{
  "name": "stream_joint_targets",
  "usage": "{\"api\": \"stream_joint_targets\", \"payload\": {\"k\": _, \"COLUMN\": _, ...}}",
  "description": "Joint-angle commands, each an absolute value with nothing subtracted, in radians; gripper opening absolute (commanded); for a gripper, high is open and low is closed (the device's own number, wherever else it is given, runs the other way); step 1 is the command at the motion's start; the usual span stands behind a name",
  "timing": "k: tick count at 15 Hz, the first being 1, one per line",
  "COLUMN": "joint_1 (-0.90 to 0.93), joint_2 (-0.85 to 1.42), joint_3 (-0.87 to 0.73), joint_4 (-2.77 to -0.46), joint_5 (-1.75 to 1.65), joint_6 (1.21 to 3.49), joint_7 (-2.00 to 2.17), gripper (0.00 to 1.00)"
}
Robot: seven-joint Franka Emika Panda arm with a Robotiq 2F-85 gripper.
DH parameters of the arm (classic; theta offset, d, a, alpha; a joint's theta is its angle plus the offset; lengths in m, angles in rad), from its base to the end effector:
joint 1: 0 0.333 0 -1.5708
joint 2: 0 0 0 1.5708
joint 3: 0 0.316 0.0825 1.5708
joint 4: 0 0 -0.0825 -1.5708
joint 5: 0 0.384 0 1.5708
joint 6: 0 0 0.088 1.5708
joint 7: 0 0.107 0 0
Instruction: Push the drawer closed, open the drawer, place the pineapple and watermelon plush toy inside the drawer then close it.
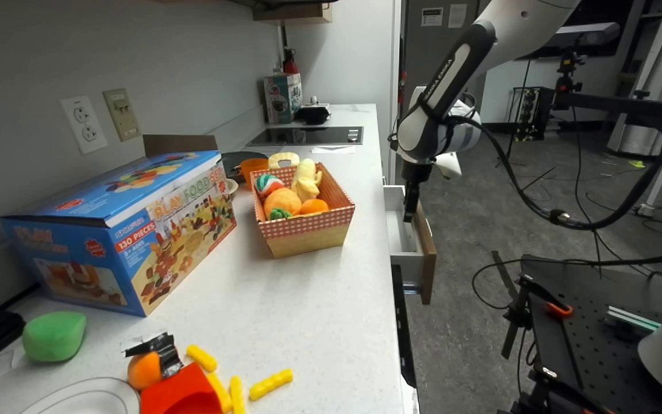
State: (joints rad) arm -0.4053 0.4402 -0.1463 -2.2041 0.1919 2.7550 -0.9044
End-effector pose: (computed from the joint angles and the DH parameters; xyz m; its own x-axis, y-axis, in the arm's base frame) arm 0.4760 -0.3033 0.1917 0.9755 0.1980 0.0964 0.1914 -0.9788 0.0732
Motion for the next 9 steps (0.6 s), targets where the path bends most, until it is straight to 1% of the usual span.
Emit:
{"api": "stream_joint_targets", "payload": {"k": 1, "joint_1": -0.370, "joint_2": 0.459, "joint_3": -0.226, "joint_4": -2.171, "joint_5": 0.045, "joint_6": 2.661, "joint_7": -0.743, "gripper": 1.00}}
{"api": "stream_joint_targets", "payload": {"k": 5, "joint_1": -0.350, "joint_2": 0.441, "joint_3": -0.290, "joint_4": -2.186, "joint_5": -0.118, "joint_6": 2.597, "joint_7": -0.589, "gripper": 1.00}}
{"api": "stream_joint_targets", "payload": {"k": 9, "joint_1": -0.375, "joint_2": 0.412, "joint_3": -0.298, "joint_4": -2.209, "joint_5": -0.199, "joint_6": 2.553, "joint_7": -0.544, "gripper": 1.00}}
